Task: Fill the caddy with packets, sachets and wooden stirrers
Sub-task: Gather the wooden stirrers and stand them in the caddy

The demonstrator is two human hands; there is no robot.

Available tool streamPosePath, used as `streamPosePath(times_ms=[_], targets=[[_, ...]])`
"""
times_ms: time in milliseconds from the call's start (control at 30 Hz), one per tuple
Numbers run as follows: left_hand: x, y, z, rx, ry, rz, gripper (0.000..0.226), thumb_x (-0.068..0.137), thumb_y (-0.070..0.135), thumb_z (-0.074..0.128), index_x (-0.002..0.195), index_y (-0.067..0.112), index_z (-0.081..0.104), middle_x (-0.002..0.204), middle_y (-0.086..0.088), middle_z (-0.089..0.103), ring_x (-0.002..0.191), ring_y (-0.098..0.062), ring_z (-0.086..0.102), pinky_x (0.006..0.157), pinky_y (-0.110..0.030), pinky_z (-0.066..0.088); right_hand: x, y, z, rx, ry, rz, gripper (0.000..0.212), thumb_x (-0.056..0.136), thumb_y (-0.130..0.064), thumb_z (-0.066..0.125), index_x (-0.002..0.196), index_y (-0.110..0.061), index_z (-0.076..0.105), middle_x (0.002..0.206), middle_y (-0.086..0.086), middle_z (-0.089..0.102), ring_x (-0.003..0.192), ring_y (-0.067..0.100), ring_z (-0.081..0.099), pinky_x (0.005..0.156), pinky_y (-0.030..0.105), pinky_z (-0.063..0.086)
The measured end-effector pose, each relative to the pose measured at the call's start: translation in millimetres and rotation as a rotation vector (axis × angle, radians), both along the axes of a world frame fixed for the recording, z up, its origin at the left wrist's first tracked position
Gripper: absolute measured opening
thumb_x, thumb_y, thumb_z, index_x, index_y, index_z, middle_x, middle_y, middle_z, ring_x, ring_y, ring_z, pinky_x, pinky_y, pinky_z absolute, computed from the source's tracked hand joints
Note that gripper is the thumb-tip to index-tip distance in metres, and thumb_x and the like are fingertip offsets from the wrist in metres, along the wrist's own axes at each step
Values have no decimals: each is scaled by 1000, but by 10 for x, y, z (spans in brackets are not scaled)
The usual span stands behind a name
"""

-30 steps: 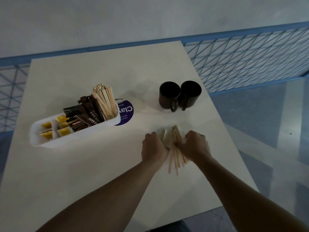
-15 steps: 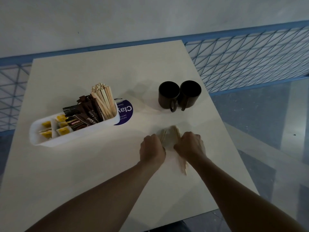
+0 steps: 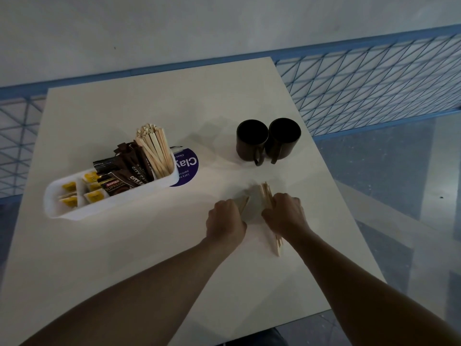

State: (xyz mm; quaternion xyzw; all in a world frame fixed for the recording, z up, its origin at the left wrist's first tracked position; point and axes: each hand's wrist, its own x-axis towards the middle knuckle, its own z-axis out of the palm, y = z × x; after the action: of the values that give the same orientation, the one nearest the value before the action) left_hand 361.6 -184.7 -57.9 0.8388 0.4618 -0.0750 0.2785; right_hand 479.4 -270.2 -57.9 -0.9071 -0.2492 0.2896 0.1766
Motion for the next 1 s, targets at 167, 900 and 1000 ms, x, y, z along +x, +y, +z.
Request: streamPosePath(times_ms=[167,900,1000], targets=[[-27,10,-16,30,-1,-57,34,83,7,64,117,5,61,112,-13,62,104,-34,61,84,-41,54,55,-3,-3,23,45,-37,9,88,-15,58,91,-6,62,83,7,58,69,21,58,48,26,43],[-31,-21,10,55,114,-116,38,86,12,66,120,7,51,121,-11,57,112,-30,56,86,-38,51,110,34,26,15,107,-84,17,92,-18,49,94,-7,62,85,8,61,73,26,63,53,30,46],[-28,-13,14,60,115,-118,37,87,12,65,121,8,51,121,-11,57,112,-30,57,86,-38,50,98,40,32,11,102,-83,17,92,-18,49,96,-7,62,86,8,61,74,25,62,54,30,45]])
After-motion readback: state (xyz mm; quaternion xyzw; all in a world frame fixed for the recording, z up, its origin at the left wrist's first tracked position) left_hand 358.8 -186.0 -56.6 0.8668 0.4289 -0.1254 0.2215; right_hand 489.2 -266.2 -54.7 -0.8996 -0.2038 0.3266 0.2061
